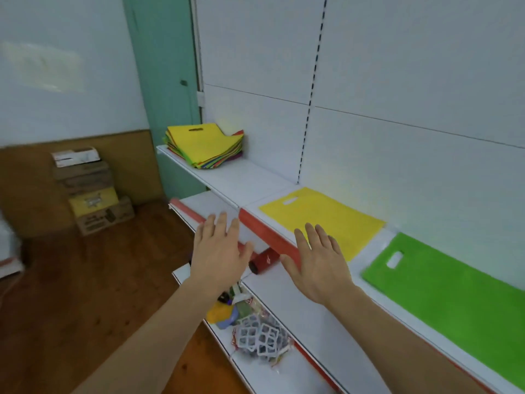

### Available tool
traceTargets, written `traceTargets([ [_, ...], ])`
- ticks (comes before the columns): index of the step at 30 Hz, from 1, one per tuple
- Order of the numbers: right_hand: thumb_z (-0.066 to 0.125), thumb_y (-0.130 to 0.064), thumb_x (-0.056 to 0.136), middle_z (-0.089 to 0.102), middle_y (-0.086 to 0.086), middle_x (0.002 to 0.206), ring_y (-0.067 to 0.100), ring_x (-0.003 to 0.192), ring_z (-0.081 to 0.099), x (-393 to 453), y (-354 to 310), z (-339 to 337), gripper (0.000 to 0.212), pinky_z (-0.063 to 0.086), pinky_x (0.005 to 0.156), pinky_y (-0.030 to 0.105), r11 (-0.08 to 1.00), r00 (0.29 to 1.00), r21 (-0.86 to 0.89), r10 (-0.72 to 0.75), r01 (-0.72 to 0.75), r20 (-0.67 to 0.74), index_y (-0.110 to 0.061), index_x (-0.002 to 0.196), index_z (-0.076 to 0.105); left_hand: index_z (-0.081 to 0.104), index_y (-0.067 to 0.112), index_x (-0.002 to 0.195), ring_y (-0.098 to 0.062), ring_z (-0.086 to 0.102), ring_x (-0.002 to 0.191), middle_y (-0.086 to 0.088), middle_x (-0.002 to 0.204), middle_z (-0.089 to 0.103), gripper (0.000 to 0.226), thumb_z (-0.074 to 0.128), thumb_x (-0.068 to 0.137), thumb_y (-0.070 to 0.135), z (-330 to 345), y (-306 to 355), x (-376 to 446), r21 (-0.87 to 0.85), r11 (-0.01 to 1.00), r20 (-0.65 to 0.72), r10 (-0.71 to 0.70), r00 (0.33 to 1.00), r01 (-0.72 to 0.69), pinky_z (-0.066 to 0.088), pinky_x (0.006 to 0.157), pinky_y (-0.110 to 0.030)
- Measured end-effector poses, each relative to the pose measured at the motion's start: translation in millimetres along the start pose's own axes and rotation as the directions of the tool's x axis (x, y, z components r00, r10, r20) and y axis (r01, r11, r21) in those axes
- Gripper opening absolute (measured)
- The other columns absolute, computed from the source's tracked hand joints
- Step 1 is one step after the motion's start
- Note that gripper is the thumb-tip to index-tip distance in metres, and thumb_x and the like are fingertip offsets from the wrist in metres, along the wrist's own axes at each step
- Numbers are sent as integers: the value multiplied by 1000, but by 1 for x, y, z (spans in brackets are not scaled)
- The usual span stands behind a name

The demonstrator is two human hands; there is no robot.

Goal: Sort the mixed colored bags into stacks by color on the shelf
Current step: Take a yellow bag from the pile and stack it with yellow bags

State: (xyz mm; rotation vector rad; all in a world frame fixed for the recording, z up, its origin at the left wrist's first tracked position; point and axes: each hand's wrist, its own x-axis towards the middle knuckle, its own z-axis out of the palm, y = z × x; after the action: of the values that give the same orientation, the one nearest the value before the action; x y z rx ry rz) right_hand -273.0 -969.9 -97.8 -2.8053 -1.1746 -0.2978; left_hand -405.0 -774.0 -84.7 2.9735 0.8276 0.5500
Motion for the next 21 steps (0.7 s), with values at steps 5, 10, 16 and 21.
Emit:
traceTargets([
  [5, 15, -70, 103, 16, 16, 174, 35, 162, 9, 93, -47, 17, 84, 16, 129, 53, 997, 997, 39, -67, 68, -28, -16, 167, 22, 30, 23, 163, -32, 15, 159, -9, 171, 24, 71, 24, 105, 64, 10, -62, 61, 58, 996, 21, -65, 998, 64, 17, 128, -52],
  [10, 21, -66, 105, 13, 15, 175, 35, 162, 7, 187, -85, 21, 80, 14, 129, 52, 988, 989, 57, -140, 143, -52, -16, 167, 20, 31, 24, 162, -32, 15, 159, -9, 172, 24, 69, 25, 105, 63, 12, -120, 129, 78, 992, 14, -99, 995, 97, 16, 129, -51],
  [16, 23, -64, 106, 14, 14, 175, 33, 162, 7, 279, -134, 38, 78, 12, 130, 51, 984, 985, 61, -167, 169, -41, -16, 167, 21, 34, 26, 161, -30, 19, 159, -7, 170, 29, 69, 27, 105, 65, 32, -193, 189, 77, 986, 4, -149, 989, 148, 17, 128, -50],
  [21, 23, -64, 106, 17, 14, 174, 33, 162, 9, 345, -174, 61, 78, 14, 129, 50, 990, 989, 20, -139, 140, -45, -16, 167, 23, 34, 26, 162, -31, 17, 159, -7, 170, 28, 68, 26, 105, 63, 55, -252, 243, 57, 989, 33, -141, 989, 139, 16, 128, -52],
])
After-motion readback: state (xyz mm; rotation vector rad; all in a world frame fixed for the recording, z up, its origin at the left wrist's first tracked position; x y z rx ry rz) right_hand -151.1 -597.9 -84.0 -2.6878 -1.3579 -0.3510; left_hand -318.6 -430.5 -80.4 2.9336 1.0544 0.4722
